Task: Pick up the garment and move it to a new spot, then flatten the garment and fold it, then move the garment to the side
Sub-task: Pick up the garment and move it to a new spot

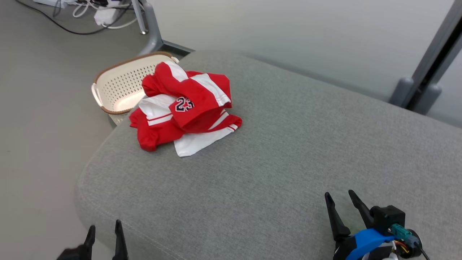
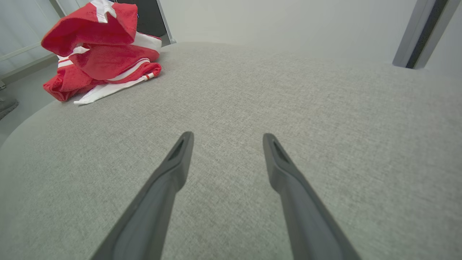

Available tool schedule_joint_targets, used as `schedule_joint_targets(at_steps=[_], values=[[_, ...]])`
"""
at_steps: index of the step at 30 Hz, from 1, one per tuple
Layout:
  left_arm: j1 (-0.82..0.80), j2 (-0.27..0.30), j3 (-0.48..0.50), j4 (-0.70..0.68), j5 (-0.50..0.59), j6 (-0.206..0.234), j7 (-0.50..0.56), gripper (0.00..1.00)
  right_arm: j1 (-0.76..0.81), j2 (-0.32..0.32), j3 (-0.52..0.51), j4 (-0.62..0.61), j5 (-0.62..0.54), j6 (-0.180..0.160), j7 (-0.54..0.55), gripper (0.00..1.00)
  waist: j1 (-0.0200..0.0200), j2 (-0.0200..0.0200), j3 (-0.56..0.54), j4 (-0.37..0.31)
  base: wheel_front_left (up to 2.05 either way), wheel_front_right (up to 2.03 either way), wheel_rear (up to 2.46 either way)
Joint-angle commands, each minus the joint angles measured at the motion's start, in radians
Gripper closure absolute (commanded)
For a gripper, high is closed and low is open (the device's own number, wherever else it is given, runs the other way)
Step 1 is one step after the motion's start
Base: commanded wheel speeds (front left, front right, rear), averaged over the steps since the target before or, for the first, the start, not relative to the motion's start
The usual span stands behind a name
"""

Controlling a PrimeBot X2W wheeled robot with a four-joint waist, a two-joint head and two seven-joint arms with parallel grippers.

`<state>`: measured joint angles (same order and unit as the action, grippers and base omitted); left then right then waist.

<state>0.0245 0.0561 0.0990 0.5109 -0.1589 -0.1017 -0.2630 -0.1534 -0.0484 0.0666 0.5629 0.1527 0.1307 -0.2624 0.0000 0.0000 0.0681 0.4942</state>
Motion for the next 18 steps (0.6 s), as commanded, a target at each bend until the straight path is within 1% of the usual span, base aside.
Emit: schedule_joint_targets(at_steps=[1,5,7,9,14,18], values=[[-0.039,-0.003,0.001,-0.003,-0.006,-0.004,-0.003,0.00,-0.011,-0.004,-0.001,0.000,0.001,0.000,-0.004,0.00,0.0000,0.0000,0.010,-0.003,0.00,0.00,0.00],[-0.119,-0.001,-0.014,0.001,-0.047,-0.024,-0.003,0.00,-0.034,-0.004,-0.008,-0.011,-0.029,0.000,-0.004,0.00,0.0000,0.0000,0.069,-0.034,0.00,0.00,0.00],[-0.181,0.027,-0.013,-0.002,-0.065,-0.030,-0.003,0.00,-0.046,-0.004,-0.020,-0.018,-0.042,0.000,-0.004,0.00,0.0000,0.0000,0.104,-0.050,0.00,0.00,0.00],[-0.254,0.053,-0.041,-0.014,-0.093,-0.031,-0.003,0.00,-0.057,-0.004,-0.028,-0.025,-0.059,0.000,-0.004,0.00,0.0000,0.0000,0.138,-0.066,0.00,0.00,0.00],[-0.442,0.186,-0.146,-0.013,-0.196,-0.029,-0.003,0.00,-0.084,-0.009,-0.037,-0.032,-0.084,0.000,-0.001,0.00,0.0000,0.0000,0.215,-0.104,0.00,0.00,0.00],[-0.598,0.295,-0.281,0.026,-0.317,-0.029,0.000,0.00,-0.107,-0.011,-0.032,-0.026,-0.085,0.000,0.000,0.00,0.0000,0.0000,0.259,-0.138,0.00,0.00,0.00]])
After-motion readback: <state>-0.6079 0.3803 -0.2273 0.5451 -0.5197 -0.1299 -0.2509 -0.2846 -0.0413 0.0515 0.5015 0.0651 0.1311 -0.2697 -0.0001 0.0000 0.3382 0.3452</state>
